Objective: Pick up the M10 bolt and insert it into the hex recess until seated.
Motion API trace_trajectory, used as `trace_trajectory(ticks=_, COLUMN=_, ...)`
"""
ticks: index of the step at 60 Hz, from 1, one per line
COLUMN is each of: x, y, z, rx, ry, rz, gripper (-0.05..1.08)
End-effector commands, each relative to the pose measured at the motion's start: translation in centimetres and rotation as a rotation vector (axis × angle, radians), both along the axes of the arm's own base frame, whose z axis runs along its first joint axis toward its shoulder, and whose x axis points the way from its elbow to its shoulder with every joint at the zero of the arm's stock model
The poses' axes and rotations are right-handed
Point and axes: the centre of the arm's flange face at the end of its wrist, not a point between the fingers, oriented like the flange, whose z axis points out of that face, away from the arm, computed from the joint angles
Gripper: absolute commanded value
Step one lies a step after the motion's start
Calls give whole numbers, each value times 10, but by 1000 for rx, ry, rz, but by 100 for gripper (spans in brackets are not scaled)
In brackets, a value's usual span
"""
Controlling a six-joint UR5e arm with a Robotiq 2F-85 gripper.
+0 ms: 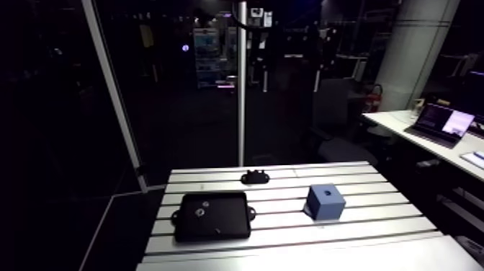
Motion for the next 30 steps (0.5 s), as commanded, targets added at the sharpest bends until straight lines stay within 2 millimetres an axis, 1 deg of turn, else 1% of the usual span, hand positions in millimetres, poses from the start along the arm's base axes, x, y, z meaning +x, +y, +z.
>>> trace_trajectory(ticks=1, x=-4, y=-14, z=-14, rx=-22, ry=-50, rz=61, gripper=1)
trace_trajectory(ticks=30, x=-3, y=-18, z=-14, rx=-19, ry=-49, rz=71, gripper=1)
